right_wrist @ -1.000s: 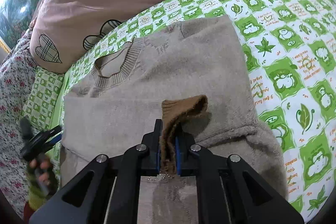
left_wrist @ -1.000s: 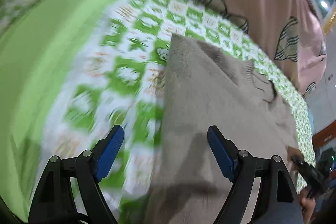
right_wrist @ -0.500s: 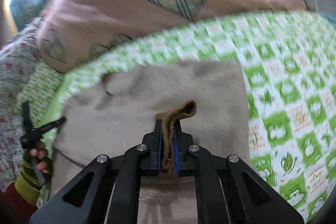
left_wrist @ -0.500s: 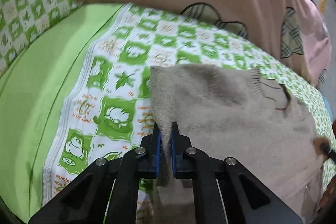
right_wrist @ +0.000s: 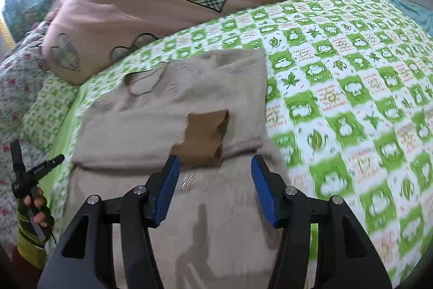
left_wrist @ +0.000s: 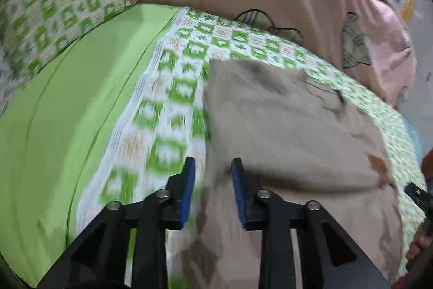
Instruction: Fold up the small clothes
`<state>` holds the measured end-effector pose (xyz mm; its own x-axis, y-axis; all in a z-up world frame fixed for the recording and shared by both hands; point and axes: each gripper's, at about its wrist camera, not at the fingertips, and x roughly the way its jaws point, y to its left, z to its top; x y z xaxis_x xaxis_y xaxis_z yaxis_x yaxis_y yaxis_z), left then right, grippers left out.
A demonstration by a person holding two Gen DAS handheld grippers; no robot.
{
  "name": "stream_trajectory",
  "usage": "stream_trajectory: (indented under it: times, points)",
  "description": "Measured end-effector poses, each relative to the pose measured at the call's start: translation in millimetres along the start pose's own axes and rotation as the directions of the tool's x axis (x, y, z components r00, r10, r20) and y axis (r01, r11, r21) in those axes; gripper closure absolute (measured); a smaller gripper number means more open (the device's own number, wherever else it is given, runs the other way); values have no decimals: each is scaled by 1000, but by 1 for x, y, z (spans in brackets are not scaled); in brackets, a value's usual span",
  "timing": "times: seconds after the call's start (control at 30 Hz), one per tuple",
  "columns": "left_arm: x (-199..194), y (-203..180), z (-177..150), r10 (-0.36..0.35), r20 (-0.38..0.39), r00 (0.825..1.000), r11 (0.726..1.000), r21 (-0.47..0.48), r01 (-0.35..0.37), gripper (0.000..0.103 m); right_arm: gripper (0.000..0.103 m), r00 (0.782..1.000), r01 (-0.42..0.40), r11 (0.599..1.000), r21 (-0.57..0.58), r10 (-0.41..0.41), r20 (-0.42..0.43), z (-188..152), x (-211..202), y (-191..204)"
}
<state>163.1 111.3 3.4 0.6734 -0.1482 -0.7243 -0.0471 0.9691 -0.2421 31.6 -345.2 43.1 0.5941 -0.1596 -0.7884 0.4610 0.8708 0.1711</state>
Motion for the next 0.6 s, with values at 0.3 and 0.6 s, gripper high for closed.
stream_trajectory:
  times: [0.3, 0.6]
  points:
    - [-67, 7, -106, -61, -79, 995, 998, -34, 58, 55, 47, 993, -111, 993, -31, 110, -41, -54, -43, -1]
    - [-95, 14, -178, -116, -158, 981, 990, -99, 101, 46, 47, 972, -226, 974, -19, 223, -79, -101, -73, -16]
